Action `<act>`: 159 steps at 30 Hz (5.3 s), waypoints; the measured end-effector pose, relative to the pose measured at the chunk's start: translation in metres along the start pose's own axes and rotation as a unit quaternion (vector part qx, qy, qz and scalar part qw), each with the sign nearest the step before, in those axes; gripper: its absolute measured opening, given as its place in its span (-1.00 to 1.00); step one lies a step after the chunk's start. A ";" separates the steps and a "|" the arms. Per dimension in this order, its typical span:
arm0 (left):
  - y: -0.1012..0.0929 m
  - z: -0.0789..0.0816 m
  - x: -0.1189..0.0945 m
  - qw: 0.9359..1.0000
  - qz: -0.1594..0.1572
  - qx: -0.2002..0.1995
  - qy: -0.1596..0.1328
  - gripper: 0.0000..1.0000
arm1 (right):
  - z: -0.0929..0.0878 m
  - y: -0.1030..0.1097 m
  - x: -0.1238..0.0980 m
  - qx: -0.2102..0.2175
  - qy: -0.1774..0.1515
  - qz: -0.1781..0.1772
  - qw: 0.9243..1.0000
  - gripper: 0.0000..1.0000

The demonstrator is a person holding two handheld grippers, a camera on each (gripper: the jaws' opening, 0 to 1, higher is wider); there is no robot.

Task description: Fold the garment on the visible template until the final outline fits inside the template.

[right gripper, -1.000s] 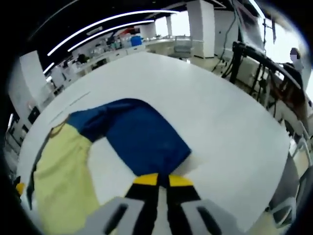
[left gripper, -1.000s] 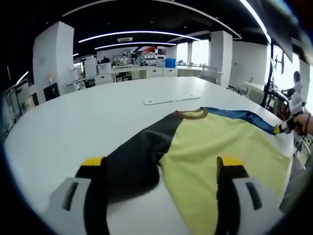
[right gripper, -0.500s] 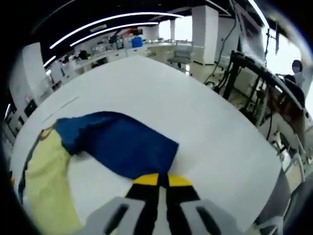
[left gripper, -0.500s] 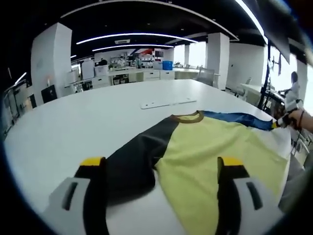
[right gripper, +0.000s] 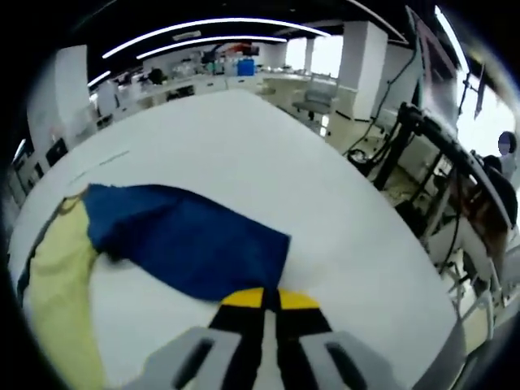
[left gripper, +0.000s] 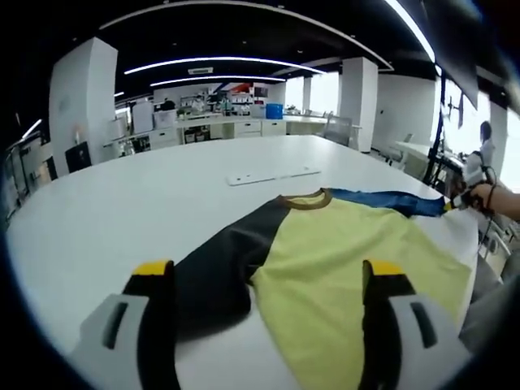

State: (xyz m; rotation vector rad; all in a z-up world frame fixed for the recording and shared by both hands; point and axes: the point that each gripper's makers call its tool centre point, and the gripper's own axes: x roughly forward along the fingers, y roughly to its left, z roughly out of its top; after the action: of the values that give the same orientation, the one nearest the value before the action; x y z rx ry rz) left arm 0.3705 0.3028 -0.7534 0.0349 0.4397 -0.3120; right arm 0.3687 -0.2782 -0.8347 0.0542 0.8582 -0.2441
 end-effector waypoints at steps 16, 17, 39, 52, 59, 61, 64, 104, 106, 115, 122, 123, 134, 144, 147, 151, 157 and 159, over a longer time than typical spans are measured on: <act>-0.017 0.004 0.003 1.000 -0.012 0.022 0.008 0.92 | 0.013 -0.022 0.014 -0.075 0.001 -0.008 0.997 -1.00; -0.016 0.004 0.003 1.000 -0.014 0.024 0.008 0.94 | 0.015 -0.025 0.017 -0.079 0.000 -0.009 0.997 -1.00; -0.020 0.003 0.001 0.999 -0.021 0.024 0.009 0.96 | 0.025 -0.042 0.021 -0.028 0.003 0.015 0.999 -0.81; -0.022 0.006 -0.002 0.999 -0.022 0.026 0.009 0.95 | 0.022 -0.053 0.037 0.021 0.025 0.031 0.999 -0.53; -0.015 0.006 -0.006 1.000 -0.015 0.025 0.009 0.94 | 0.018 -0.050 0.036 0.033 0.025 0.036 0.998 -0.55; -0.015 0.005 -0.008 1.000 -0.014 0.023 0.010 0.94 | 0.020 -0.051 0.038 0.034 0.025 0.036 0.998 -0.59; -0.015 0.002 -0.011 1.000 -0.009 0.017 0.013 0.94 | 0.017 -0.043 0.032 0.041 0.026 0.042 0.998 -0.70; -0.016 -0.012 -0.043 0.999 -0.023 -0.002 0.035 0.98 | 0.067 -0.009 0.002 0.045 -0.010 0.086 0.995 -1.00; -0.015 -0.012 -0.045 0.999 -0.023 -0.003 0.035 0.98 | 0.071 -0.002 -0.001 0.040 -0.012 0.091 0.995 -1.00; -0.016 -0.013 -0.051 0.999 -0.023 -0.004 0.032 0.98 | 0.093 0.026 -0.004 -0.003 -0.020 0.124 0.992 -1.00; -0.019 -0.010 -0.056 0.999 -0.032 -0.004 0.031 0.98 | 0.098 0.053 -0.014 -0.029 -0.017 0.137 0.990 -1.00; -0.019 -0.009 -0.057 0.999 -0.034 -0.004 0.032 0.98 | 0.100 0.052 -0.011 -0.030 -0.017 0.139 0.990 -1.00; -0.022 -0.004 -0.063 0.999 -0.043 -0.005 0.025 0.98 | 0.113 0.096 -0.023 -0.047 -0.022 0.170 0.984 -1.00; -0.020 -0.004 -0.066 0.999 -0.040 -0.007 0.023 0.98 | 0.129 0.143 -0.025 -0.063 -0.022 0.208 0.976 -1.00; -0.022 -0.005 -0.067 0.999 -0.040 -0.007 0.024 0.98 | 0.130 0.160 -0.028 -0.070 -0.019 0.221 0.973 -1.00; -0.022 -0.005 -0.068 0.999 -0.041 -0.006 0.024 0.98 | 0.133 0.181 -0.030 -0.077 -0.018 0.234 0.969 -1.00; -0.021 -0.006 -0.069 0.999 -0.039 -0.008 0.023 0.98 | 0.136 0.214 -0.034 -0.089 -0.020 0.259 0.962 -1.00; -0.020 -0.007 -0.069 0.999 -0.038 -0.010 0.025 0.98 | 0.138 0.224 -0.035 -0.091 -0.022 0.265 0.960 -1.00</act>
State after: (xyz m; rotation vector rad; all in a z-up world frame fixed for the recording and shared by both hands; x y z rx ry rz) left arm 0.3019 0.3045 -0.7297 0.0064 0.4936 -0.3825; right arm 0.5013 -0.0741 -0.7293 0.1035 0.7896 0.3354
